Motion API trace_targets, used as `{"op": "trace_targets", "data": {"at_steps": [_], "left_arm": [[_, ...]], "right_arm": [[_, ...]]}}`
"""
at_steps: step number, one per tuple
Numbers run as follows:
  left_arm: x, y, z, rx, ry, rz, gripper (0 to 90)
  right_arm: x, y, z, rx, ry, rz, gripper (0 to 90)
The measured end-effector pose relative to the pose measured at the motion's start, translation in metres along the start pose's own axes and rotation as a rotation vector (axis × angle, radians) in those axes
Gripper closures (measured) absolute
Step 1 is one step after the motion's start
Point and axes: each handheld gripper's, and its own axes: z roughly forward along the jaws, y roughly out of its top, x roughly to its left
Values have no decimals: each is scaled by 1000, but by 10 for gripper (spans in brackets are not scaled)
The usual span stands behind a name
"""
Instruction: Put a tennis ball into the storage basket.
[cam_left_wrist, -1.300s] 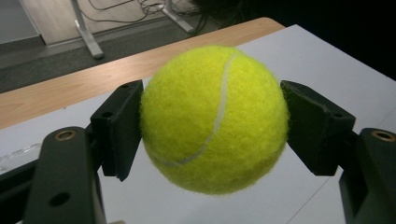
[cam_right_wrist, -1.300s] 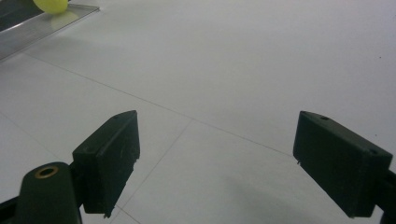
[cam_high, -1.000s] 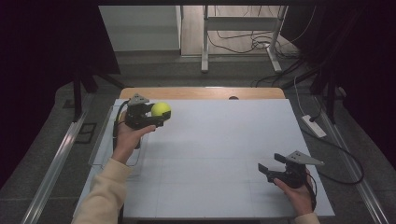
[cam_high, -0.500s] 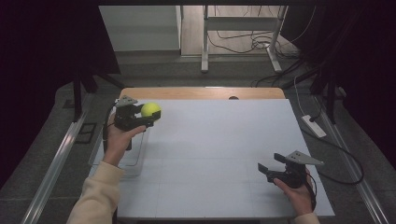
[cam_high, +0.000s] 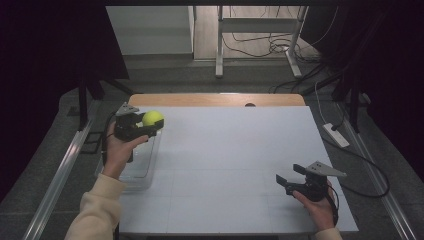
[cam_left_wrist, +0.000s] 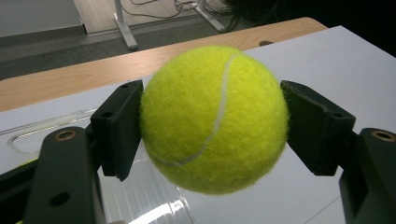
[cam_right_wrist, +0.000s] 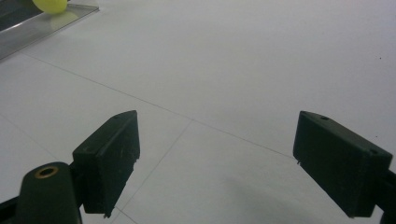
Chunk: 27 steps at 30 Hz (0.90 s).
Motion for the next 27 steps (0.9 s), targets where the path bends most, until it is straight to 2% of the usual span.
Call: {"op": "trace_targets", "data": {"at_steps": [11, 27], "left_arm": [[10, -3, -9, -8, 22, -15, 270], [31, -14, -17, 12, 76, -41, 270]], "right_arm": [[1, 0, 1, 1, 2, 1, 150], [1, 0, 1, 3, 2, 1, 150]]}}
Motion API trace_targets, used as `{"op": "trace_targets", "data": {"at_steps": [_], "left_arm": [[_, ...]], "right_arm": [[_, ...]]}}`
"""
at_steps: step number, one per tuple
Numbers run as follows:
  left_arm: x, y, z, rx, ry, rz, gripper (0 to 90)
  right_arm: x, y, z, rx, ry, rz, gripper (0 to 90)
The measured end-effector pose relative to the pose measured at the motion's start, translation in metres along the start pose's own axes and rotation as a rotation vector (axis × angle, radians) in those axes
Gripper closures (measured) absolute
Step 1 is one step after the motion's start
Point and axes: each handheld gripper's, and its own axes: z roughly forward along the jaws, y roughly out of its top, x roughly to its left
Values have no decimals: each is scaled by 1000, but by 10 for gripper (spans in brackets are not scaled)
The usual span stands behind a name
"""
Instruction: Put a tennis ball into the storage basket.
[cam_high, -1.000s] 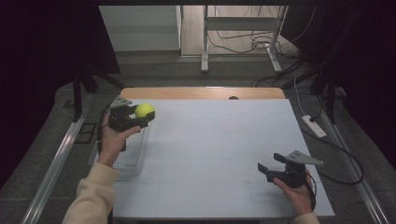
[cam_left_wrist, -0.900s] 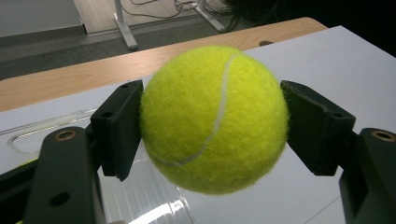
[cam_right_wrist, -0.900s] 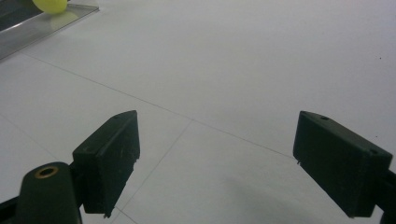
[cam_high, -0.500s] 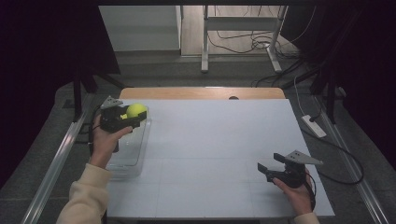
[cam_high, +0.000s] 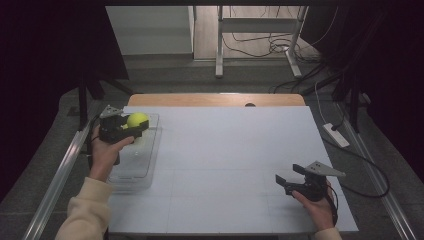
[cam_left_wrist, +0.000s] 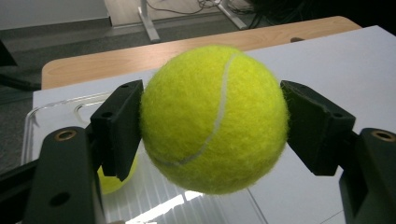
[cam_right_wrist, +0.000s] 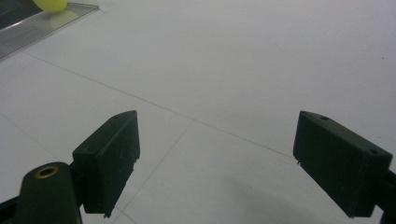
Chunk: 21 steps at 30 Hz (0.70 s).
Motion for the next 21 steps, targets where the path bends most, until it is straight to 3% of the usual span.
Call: {"op": "trace_targets", "data": {"at_steps": [21], "left_arm": [[26, -14, -6, 34, 71, -23, 269]], "right_arm": [[0, 0, 1, 4, 0, -5, 150]]}}
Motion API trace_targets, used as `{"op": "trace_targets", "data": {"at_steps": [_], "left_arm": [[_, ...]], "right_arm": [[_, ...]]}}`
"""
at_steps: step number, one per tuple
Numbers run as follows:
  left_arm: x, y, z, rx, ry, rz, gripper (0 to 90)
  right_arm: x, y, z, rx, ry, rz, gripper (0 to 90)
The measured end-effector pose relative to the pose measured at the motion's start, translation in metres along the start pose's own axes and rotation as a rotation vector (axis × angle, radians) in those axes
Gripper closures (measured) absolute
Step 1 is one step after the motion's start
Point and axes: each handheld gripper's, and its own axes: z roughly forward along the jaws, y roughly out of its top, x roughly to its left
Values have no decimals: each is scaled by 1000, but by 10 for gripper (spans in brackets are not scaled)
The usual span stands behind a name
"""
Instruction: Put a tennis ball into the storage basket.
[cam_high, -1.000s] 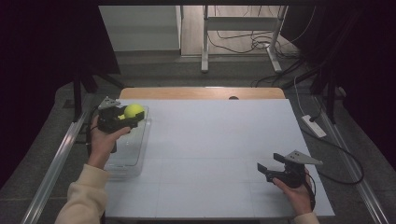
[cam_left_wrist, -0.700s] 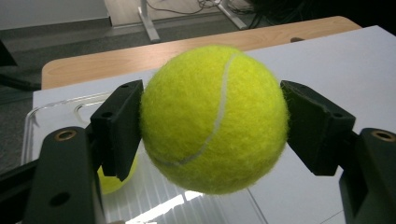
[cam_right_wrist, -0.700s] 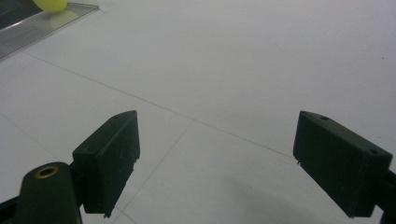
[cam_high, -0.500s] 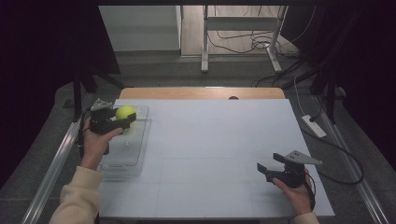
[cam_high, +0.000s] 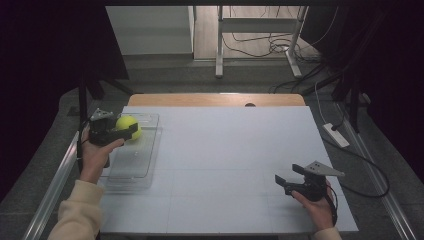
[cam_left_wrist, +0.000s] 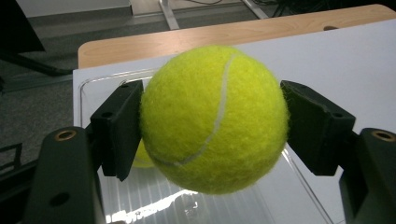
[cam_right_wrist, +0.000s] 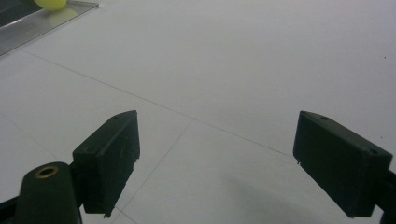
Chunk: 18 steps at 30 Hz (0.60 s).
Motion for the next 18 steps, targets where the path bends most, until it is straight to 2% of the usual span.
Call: {"op": "trace_targets", "data": {"at_steps": [13, 18], "left_arm": [[5, -7, -2, 12, 1, -8, 269], [7, -10, 1, 36, 0, -7, 269]], "right_arm": [[1, 0, 1, 2, 0, -3, 150], [1, 0, 1, 4, -2, -4, 150]]}}
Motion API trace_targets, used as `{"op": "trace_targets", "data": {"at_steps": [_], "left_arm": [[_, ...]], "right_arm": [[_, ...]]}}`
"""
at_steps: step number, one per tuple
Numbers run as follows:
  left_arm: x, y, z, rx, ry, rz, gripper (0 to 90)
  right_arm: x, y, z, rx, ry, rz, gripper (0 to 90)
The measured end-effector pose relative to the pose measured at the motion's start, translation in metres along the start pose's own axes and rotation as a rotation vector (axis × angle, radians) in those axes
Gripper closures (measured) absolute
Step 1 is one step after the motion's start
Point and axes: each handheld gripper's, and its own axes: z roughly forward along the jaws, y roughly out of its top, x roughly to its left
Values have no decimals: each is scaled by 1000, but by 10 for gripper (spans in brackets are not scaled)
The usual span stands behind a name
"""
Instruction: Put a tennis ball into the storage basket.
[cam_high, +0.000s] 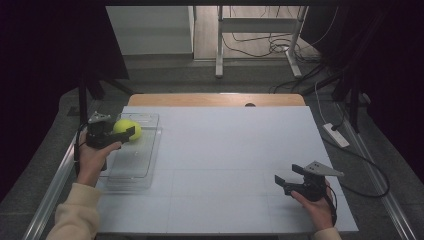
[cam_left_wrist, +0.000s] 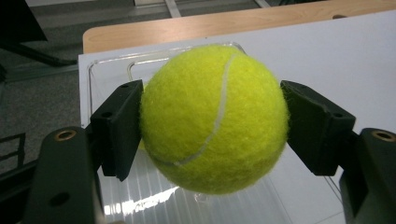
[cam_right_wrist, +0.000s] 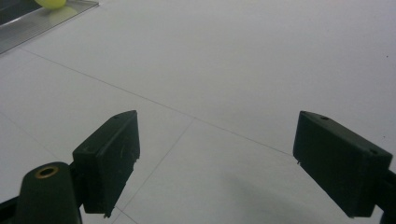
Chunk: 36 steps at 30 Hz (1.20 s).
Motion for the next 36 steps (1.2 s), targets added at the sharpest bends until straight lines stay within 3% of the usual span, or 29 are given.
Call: {"op": "trace_targets", "data": {"at_steps": [17, 36], "left_arm": [[4, -9, 8, 49, 12, 3, 268], [7, -16, 20, 161, 47, 27, 268]], "right_arm": [[0, 0, 1, 2, 2, 2, 150], [0, 0, 1, 3, 1, 1, 150]]}}
